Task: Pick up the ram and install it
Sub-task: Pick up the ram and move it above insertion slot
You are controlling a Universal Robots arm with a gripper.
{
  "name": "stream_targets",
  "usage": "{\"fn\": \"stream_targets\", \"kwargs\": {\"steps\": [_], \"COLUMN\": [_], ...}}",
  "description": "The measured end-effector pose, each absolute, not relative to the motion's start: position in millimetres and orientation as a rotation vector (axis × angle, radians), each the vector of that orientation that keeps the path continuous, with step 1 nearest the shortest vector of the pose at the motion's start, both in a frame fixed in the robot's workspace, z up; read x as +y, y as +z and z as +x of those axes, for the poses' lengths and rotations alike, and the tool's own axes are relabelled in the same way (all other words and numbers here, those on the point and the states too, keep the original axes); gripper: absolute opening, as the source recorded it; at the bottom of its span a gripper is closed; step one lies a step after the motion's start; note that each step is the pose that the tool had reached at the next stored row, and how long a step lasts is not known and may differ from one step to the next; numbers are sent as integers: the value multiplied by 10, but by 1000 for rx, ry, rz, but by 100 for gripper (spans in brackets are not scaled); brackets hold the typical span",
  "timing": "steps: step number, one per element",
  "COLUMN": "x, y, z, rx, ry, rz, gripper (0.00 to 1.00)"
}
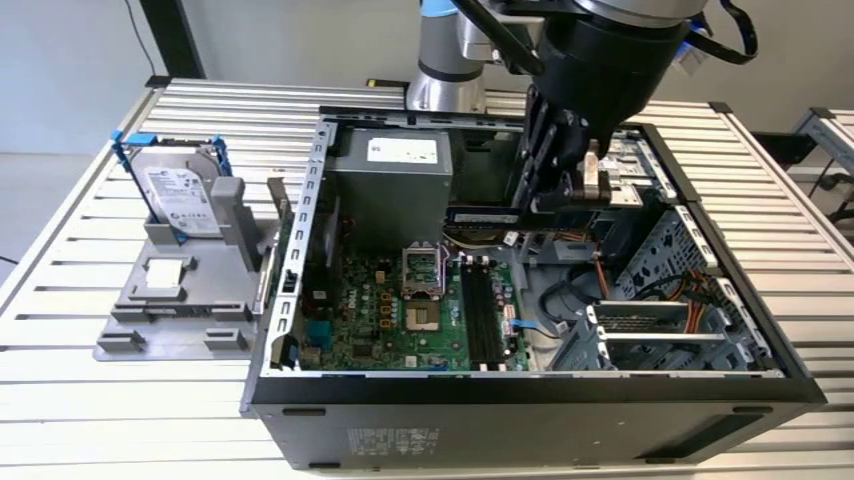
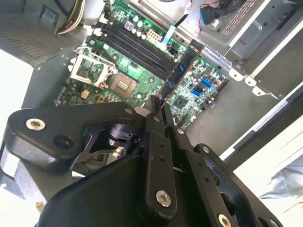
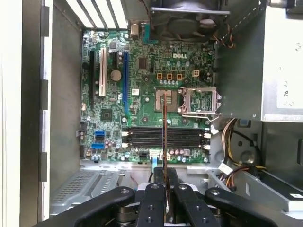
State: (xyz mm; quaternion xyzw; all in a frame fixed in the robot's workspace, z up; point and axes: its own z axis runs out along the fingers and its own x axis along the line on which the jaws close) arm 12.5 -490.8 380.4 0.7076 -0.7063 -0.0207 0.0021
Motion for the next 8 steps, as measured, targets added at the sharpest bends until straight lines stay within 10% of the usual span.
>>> {"fn": "stream_targets", "kwargs": {"steps": [8], "x": [-4730], "y": [3804], "z": [168], "rx": [-2220], "ry": [-65], "rz": [2217], "gripper": [0]}}
